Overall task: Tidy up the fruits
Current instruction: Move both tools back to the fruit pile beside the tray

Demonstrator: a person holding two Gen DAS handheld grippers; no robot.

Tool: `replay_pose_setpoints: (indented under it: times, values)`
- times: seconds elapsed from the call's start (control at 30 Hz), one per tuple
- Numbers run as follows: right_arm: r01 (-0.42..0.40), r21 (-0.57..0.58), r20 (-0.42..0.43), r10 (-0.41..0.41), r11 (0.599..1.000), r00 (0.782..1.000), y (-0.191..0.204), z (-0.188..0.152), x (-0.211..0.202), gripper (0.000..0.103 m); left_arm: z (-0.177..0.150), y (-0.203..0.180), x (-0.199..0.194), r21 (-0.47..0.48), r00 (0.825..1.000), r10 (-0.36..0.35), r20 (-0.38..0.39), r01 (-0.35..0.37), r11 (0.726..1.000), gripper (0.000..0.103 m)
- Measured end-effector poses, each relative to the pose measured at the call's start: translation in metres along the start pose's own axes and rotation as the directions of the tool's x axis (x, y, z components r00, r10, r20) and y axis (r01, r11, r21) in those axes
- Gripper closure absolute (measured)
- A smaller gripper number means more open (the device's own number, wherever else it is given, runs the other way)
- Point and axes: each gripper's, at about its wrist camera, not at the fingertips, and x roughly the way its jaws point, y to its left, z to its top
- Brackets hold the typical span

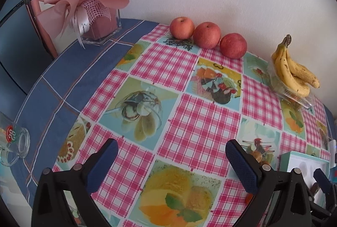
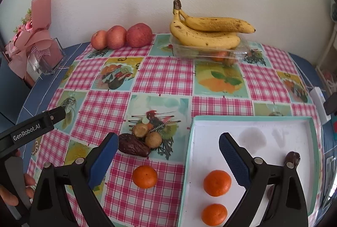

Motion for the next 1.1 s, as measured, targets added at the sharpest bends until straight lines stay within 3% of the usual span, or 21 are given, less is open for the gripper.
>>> replay_pose_setpoints:
  times: [0.27, 0.5, 0.67, 1.0, 1.1]
  values:
    - [-0.043, -0.004, -0.014, 0.043, 0.999, 0.999, 0.002, -0.006, 0.002, 0.007, -0.004, -0.002, 0.0, -0.015, 0.999, -0.027, -0.021, 0.027, 1.0, 0.0]
    - [-0.014, -0.035, -0.054, 0.012, 0.999, 0.998, 0.003, -0.014, 0.008, 0.008, -0.015, -0.006, 0.024, -0.034, 0.99, -0.076, -0.119, 0.073, 0.997, 0.006]
    - [-0.029, -0.031, -0.106, 0.026, 0.999, 0.994, 0.005, -0.021, 0.018, 0.025, -0.021, -0.008, 0.035, -0.053, 0.981, -0.109, -0.162, 0.101, 0.993, 0.011]
    - [-0.088, -0.058, -0.186, 0.076, 0.994, 0.98, 0.02, -0.033, 0.032, 0.028, -0.023, -0.007, 0.04, -0.068, 0.975, -0.129, -0.179, 0.119, 0.991, 0.011]
    - [-0.085, -0.058, -0.205, 0.072, 0.995, 0.976, 0.022, -0.036, 0.037, 0.042, -0.023, -0.006, 0.039, -0.07, 0.974, -0.138, -0.18, 0.127, 0.989, 0.012]
